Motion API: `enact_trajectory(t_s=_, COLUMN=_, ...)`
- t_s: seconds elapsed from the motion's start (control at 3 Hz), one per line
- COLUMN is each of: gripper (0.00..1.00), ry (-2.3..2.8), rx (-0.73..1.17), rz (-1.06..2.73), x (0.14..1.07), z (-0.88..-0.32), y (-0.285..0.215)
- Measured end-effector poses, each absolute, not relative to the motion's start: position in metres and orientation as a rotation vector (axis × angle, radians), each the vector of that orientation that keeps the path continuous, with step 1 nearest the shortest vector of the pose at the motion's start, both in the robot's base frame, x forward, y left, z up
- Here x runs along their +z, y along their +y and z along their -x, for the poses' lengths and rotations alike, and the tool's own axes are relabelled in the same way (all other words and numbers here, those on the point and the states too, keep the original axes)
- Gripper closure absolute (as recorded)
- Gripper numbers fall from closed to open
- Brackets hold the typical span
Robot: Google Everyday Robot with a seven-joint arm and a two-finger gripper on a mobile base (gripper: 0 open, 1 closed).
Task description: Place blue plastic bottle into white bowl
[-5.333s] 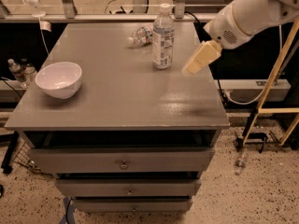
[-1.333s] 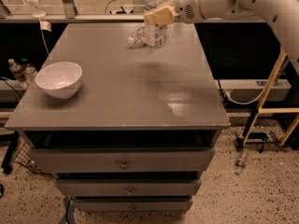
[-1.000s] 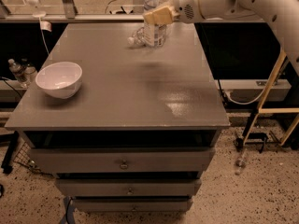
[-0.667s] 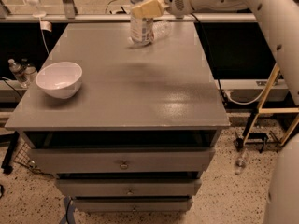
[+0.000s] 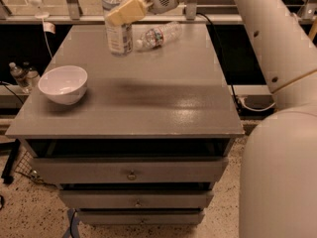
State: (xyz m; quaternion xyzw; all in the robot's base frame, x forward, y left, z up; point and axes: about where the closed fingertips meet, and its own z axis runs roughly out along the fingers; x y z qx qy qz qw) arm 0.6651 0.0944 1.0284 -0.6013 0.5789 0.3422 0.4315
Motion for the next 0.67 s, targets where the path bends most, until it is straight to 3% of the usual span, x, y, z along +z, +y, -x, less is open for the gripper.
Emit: enact_trajectory(t_s=0.67, gripper=1.00, ry=1.439, rx=0.878, rz=1.547, x=1.0242, z=-0.6558, y=0.0997)
